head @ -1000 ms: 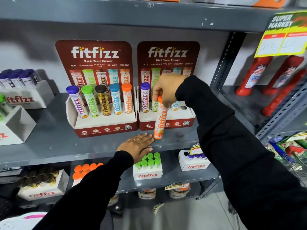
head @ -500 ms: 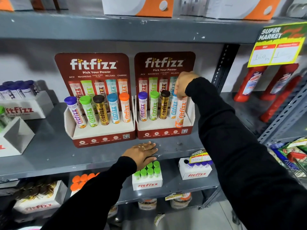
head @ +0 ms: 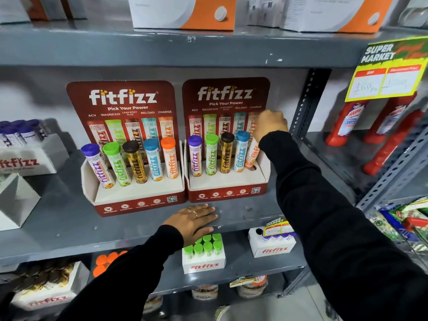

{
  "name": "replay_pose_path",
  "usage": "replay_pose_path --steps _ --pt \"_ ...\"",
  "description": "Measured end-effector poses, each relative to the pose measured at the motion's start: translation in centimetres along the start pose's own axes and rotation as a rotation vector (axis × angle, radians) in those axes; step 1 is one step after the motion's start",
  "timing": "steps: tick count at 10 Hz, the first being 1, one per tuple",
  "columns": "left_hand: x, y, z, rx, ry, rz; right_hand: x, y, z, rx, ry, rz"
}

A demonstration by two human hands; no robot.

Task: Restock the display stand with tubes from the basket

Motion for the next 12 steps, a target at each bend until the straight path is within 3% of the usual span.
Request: replay_pose_path --steps 4,8,12 --pt "0.1 0.1 0.0 0.043 -0.080 -0.019 2.7 -0.5 0.6 0.011 0.064 0.023" --pt "0.0 -0.2 -0.2 0.024 -0.093 -0.002 4.1 -0.6 0.7 -0.078 -0.097 0.058" --pt "-0.1 0.4 -0.3 -0.028 -0.041 0.048 4.2 0.6 -1.2 -0.205 -0.135 -0.057"
Point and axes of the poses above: each hand's wrist, its own z-axis towards the middle knuckle, its own x-axis out of the palm, y = z × x, the point moved 6 cm from there along z, towards the middle knuckle, and after that the axes turned 15 degrees about -z, right-handed, at the moved point
